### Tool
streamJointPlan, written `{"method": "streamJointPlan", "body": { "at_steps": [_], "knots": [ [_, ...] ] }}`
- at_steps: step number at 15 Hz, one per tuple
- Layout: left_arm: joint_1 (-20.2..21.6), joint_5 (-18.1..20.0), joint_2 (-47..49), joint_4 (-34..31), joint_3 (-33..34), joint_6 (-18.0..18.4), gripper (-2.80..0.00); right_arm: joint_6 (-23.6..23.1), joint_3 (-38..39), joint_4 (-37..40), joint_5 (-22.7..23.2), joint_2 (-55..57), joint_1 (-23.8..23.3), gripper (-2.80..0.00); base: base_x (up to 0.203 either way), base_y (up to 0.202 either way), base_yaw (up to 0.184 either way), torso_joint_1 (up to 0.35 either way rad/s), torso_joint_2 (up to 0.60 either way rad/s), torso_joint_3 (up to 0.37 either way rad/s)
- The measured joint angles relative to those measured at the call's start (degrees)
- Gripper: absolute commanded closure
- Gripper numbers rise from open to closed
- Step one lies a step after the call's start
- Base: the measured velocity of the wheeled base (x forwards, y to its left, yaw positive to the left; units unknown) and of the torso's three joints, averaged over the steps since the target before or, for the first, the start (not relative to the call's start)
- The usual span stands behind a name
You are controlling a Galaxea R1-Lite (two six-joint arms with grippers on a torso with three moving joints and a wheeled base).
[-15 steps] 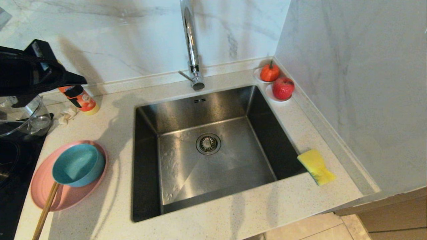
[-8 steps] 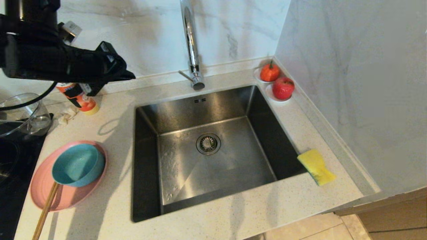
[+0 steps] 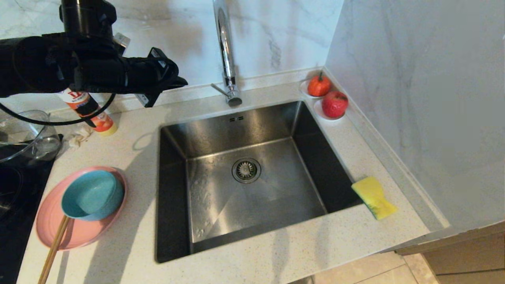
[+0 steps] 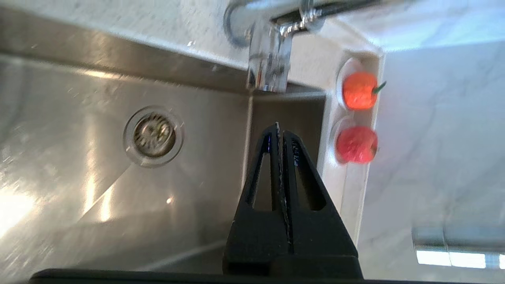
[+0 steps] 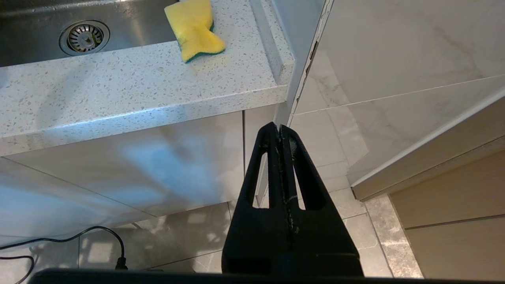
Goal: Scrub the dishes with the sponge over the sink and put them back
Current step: Turn on the faucet
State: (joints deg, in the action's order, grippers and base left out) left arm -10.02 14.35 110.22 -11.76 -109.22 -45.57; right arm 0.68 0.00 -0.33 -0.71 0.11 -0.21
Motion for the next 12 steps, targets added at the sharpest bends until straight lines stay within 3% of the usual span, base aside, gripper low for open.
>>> {"method": "streamJointPlan", "body": {
  "at_steps": [3, 12],
  "knots": [
    [0.00, 0.21, 3.15, 3.05, -1.32, -1.73, 0.00, 0.00, 0.00, 0.02, 0.01, 0.00, 0.00, 0.00, 0.000, 0.000, 0.000, 0.000, 0.00, 0.000],
    [-0.01, 3.75, 8.04, 11.85, -1.53, -2.52, 0.00, 0.00, 0.00, -0.01, 0.01, 0.00, 0.00, 0.00, 0.000, 0.000, 0.000, 0.000, 0.00, 0.000]
  ]
}}
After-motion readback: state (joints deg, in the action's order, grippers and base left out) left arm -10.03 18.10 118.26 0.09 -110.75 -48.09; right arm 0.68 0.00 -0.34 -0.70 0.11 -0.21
